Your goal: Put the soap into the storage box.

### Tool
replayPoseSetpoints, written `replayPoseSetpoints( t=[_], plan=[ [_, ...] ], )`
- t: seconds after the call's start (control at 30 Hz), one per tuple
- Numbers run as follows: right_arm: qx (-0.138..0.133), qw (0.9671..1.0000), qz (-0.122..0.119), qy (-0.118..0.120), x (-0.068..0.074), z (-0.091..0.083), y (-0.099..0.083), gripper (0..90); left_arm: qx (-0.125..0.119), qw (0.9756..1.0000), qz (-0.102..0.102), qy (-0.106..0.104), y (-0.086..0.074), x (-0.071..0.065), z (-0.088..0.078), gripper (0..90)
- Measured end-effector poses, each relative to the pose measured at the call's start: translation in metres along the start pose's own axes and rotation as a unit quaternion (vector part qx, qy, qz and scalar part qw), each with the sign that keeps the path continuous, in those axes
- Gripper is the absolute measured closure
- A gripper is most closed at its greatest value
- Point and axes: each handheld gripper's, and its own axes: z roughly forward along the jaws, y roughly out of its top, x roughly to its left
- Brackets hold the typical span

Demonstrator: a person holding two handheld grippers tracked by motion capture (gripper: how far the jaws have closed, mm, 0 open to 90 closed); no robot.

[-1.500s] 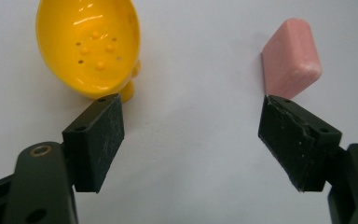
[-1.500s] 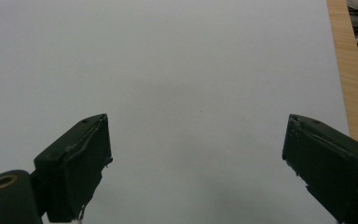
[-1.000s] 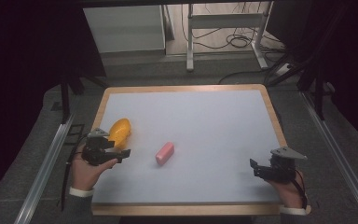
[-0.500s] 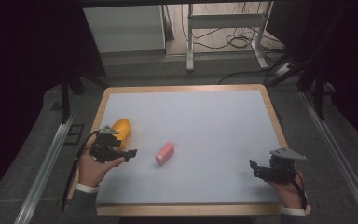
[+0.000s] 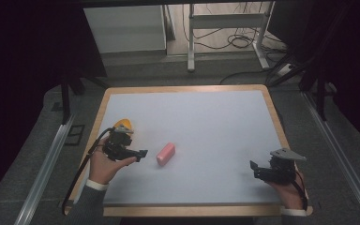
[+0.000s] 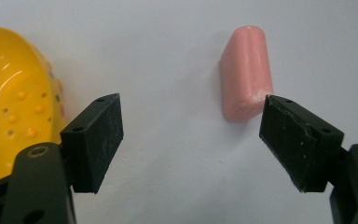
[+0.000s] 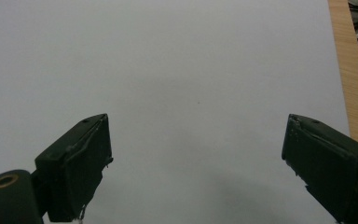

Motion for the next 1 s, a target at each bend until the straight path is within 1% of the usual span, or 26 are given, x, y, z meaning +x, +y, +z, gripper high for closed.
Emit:
replayPoseSetpoints(
  t=[0.07,0.13,0.17,0.33,0.5,0.6,0.83,1.0],
  plan=[
    [0.000,1.0000,0.000,0.000,0.000,0.000,0.000,7.9,0.003,1.0000,0.001,0.000,0.001,-0.001,0.002,21.8],
    [0.000,1.0000,-0.001,0.000,0.000,0.000,0.000,7.9,0.007,1.0000,0.001,-0.004,0.004,-0.003,0.005,21.9],
    [0.001,1.0000,-0.001,0.000,-0.001,0.001,0.000,7.9,0.011,0.9999,0.004,-0.001,0.005,-0.004,0.008,21.9],
    [0.003,1.0000,0.001,0.000,-0.001,0.002,-0.001,7.9,0.020,0.9997,0.013,-0.006,0.010,-0.010,0.015,21.9],
    [0.004,1.0000,0.000,0.001,0.000,0.002,-0.001,7.9,0.026,0.9994,0.023,0.000,0.016,-0.017,0.020,21.7],
    [0.005,1.0000,0.001,-0.001,-0.001,0.002,-0.001,7.9,0.027,0.9992,0.028,-0.007,0.019,-0.022,0.023,21.7],
    [0.007,1.0000,0.000,0.000,0.000,0.002,-0.001,7.9,0.034,0.9987,0.037,-0.013,0.028,-0.030,0.030,21.6],
    [0.006,1.0000,-0.001,0.002,0.001,0.002,-0.001,7.9,0.041,0.9983,0.040,-0.011,0.032,-0.031,0.037,21.6]
  ],
)
